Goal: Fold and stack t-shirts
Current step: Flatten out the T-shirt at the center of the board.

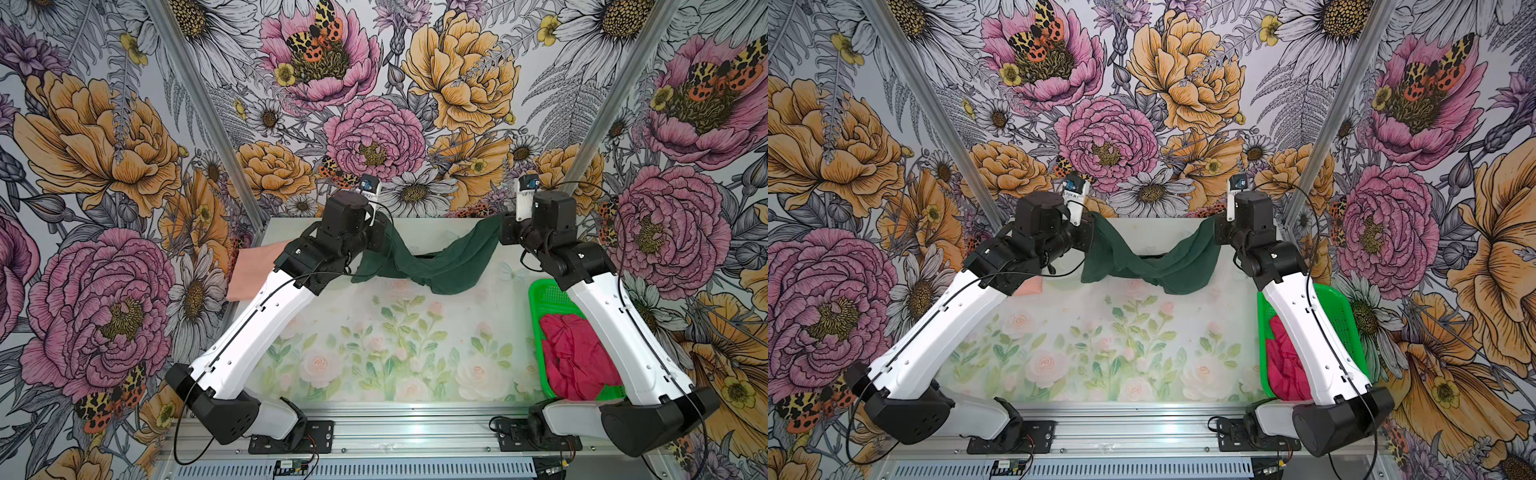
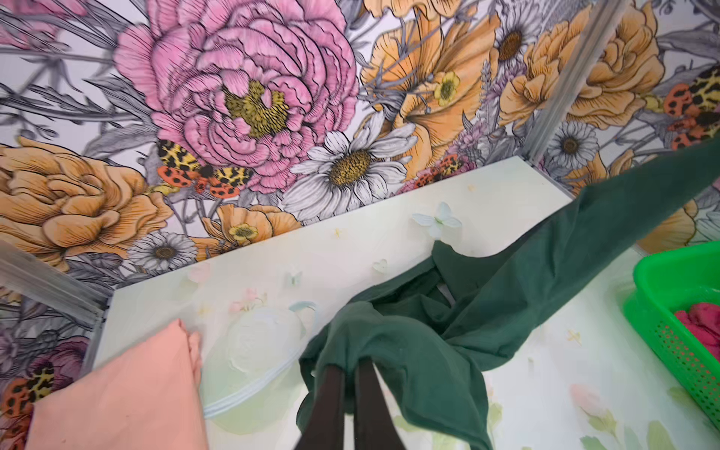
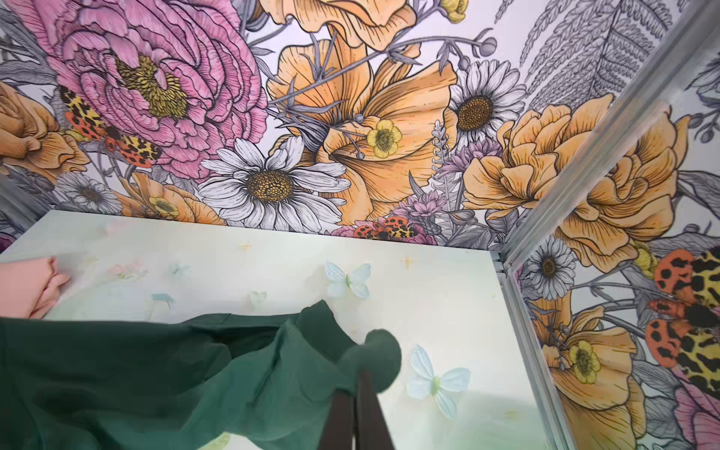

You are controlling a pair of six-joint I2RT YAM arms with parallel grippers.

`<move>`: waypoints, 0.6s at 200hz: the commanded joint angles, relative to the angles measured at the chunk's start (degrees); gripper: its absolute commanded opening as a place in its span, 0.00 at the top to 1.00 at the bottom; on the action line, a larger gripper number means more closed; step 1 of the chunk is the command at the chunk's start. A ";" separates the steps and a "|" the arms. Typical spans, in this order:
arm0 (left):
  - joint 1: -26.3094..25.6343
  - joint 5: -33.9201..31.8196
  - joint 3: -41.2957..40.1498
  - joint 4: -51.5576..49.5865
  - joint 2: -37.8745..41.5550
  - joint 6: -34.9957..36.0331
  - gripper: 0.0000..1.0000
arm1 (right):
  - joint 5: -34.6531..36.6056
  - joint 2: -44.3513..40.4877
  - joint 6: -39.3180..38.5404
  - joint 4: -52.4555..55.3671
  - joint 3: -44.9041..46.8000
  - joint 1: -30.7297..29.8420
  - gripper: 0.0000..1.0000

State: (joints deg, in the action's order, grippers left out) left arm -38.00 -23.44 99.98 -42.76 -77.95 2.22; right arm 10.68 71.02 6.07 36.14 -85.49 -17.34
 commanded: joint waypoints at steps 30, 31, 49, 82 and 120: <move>-5.42 -19.20 5.51 6.15 11.58 13.70 1.00 | -5.64 -15.52 0.25 -7.76 -2.00 -1.73 1.00; -5.38 -19.19 5.58 6.35 11.76 13.83 1.00 | -5.70 -15.63 0.21 -7.71 -2.28 -1.69 1.00; -4.55 -18.62 8.76 7.89 13.93 16.23 1.00 | -6.46 -16.16 -0.19 -7.77 -6.62 -1.73 1.00; 0.96 -12.98 16.69 9.42 13.29 17.54 1.00 | -6.61 -11.86 -1.97 -9.09 -15.70 -1.73 1.00; 11.51 -9.24 28.13 10.93 4.63 18.60 0.96 | -4.98 3.12 -4.38 -0.91 -34.36 -1.26 1.00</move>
State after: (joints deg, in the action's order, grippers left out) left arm -31.97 -36.40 122.65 -34.15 -66.59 18.65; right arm 5.32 64.03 3.92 29.56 -110.91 -18.74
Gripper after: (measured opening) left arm 0.074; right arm 0.055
